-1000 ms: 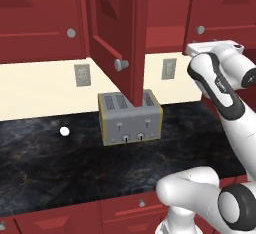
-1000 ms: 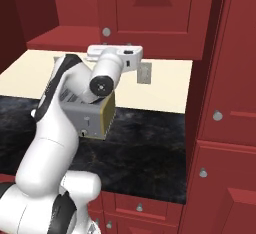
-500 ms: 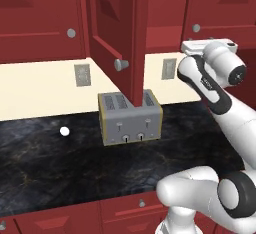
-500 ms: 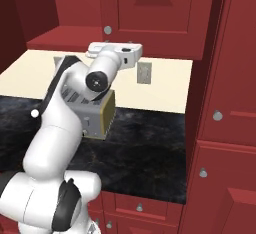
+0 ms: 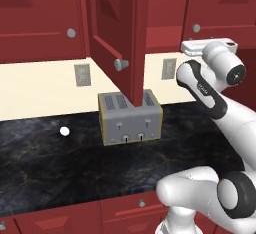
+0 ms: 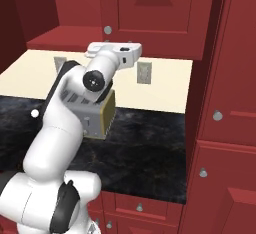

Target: Close all open cabinet doors.

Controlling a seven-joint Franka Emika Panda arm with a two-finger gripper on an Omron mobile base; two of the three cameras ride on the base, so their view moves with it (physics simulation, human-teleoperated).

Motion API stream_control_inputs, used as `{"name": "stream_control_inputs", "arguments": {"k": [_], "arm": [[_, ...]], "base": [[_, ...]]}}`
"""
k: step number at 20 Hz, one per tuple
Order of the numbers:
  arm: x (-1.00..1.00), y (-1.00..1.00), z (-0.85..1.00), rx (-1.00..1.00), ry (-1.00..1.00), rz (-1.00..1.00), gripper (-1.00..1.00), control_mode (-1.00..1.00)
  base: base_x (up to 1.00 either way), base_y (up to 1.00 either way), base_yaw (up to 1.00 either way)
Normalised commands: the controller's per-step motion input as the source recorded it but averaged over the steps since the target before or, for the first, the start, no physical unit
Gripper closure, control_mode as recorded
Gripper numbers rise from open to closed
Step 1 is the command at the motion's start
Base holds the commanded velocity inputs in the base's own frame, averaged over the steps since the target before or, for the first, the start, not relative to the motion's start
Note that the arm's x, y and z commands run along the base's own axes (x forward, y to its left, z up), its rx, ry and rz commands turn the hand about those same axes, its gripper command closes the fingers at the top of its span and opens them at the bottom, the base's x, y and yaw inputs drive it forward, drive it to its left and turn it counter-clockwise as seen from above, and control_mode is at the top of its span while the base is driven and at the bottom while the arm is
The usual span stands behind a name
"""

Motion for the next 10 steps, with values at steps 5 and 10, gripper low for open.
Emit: {"name": "stream_control_inputs", "arguments": {"k": [5,10], "arm": [[-0.65,0.0,0.09,0.0,0.01,-0.06,-1.0,-1.0],[-0.87,0.0,0.17,0.0,0.04,-0.08,-1.0,-1.0]], "base": [[0.0,0.0,0.0],[0.0,0.0,0.0]]}}
